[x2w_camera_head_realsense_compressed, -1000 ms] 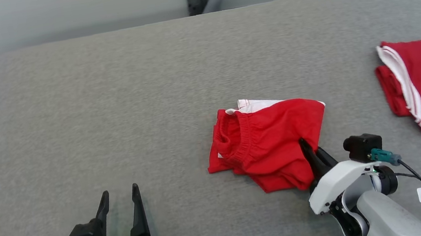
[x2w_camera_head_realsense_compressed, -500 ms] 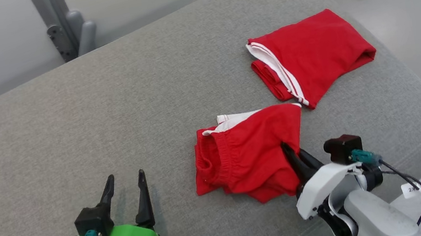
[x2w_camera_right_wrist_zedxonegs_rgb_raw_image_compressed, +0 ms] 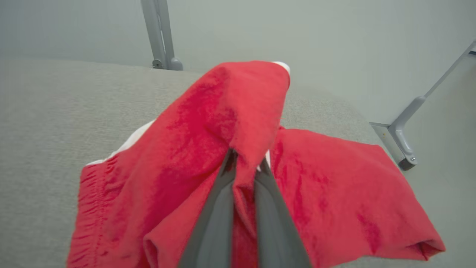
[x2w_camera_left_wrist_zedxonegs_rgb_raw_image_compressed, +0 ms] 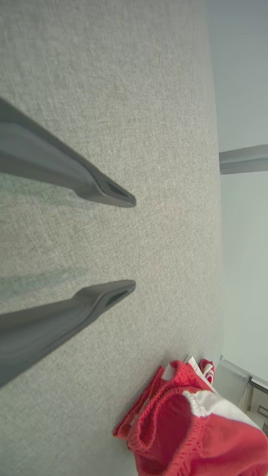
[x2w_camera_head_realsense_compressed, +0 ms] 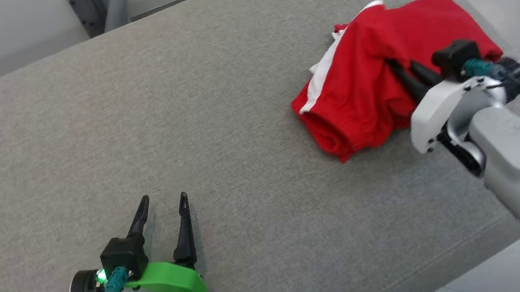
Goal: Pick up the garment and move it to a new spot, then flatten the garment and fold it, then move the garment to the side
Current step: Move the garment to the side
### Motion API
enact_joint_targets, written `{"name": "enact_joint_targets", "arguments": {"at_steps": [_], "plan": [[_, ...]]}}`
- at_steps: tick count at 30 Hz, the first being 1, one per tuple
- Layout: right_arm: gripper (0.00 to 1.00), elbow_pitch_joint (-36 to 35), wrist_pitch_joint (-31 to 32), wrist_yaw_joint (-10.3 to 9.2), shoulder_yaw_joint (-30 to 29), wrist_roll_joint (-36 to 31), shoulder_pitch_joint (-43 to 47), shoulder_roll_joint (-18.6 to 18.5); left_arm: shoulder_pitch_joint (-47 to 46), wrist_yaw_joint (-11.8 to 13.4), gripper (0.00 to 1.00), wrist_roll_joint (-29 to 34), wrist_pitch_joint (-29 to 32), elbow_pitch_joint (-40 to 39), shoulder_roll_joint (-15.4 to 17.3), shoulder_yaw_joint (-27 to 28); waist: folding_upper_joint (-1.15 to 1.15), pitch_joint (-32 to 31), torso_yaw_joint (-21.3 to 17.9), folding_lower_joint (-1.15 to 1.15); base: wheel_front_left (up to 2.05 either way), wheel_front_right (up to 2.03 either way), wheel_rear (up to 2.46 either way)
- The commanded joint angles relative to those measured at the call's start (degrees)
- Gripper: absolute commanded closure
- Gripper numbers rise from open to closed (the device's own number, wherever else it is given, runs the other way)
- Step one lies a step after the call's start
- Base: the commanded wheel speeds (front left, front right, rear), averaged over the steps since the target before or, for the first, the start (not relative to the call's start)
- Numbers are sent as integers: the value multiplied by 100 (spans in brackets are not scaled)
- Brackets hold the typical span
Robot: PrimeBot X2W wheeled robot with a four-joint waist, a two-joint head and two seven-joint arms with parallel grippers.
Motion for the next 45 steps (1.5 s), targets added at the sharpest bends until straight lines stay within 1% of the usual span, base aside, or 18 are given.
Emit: {"name": "enact_joint_targets", "arguments": {"at_steps": [1, 4, 6, 11, 12, 13, 16, 17, 18, 19, 21, 24, 26, 28, 32, 38, 45], "plan": [[100, 276, 26, -4, 35, -90, -301, -237, -138, -2, 0, 44, 3, -14, 37, 8, 35, 501, 829, 0, 0, 0, 0], [100, 840, 28, -4, -102, -138, -610, -589, -179, 19, 0, 48, 3, -46, 35, 11, 35, 591, 1110, 0, 0, 0, 0], [100, 1270, -5, -4, -319, -174, -760, -835, -186, 29, 0, 67, 3, -75, 34, 13, 35, 617, 1260, 0, 0, 0, 0], [100, 2194, -87, -6, -921, -512, -967, -1292, -172, 36, 0, 125, 3, -112, 34, 57, 35, 669, 1471, 0, 0, 0, 0], [60, 2320, -105, -7, -1077, -570, -1003, -1378, -160, 39, 0, 136, 3, -109, 34, 82, 35, 671, 1483, 0, 0, 0, 0], [0, 2369, -112, -6, -1257, -653, -1037, -1454, -149, 35, 0, 148, 3, -102, 33, 108, 35, 671, 1489, 0, 0, 0, 0], [0, 2167, -107, -6, -1932, -940, -954, -1523, -86, 35, 0, 170, 3, -58, 33, 194, 35, 618, 1462, 0, 0, 0, 0], [0, 2167, -107, -6, -1932, -940, -954, -1523, -86, 35, 0, 170, 3, -58, 33, 194, 35, 618, 1462, 0, 0, 0, 0], [0, 1801, -108, -6, -2444, -1251, -737, -1458, -32, 43, 0, 159, 3, -24, 32, 225, 35, 544, 1418, 0, 0, 0, 0], [0, 1543, -109, -6, -2729, -1389, -612, -1370, -15, 49, 0, 146, 3, -9, 32, 233, 35, 496, 1396, 0, 0, 0, 0], [0, 947, -106, -5, -3128, -1693, -282, -999, 42, 59, 0, 101, 3, 10, 32, 251, 35, 374, 1357, 0, 0, 0, 0], [0, -22, -106, -6, -3464, -1993, 248, -466, 118, 105, 0, 53, 3, 17, 34, 277, 35, 156, 1322, 0, 0, 0, 0], [0, -578, -106, -6, -3477, -2069, 660, -97, 156, 145, 0, 39, 3, 8, 32, 311, 35, 6, 1321, 0, 0, 0, 0], [0, -1043, -106, -6, -3361, -2071, 1044, 204, 230, 182, 0, 5, 3, 7, 34, 369, 35, -134, 1337, 0, 0, 0, 0], [0, -1608, -106, -6, -3077, -1909, 1751, 664, 373, 231, 0, -17, 3, -2, 32, 472, 35, -392, 1431, 0, 0, 0, 0], [0, -1873, -107, -6, -2919, -1759, 2683, 1050, 633, 298, 0, -81, 3, -63, 32, 630, 35, -701, 1642, 0, 0, 0, 0], [0, -1950, -107, -5, -2678, -1567, 3299, 1214, 917, 292, 0, -81, 3, -64, 32, 796, 35, -934, 1793, 0, 0, 0, 0]]}}
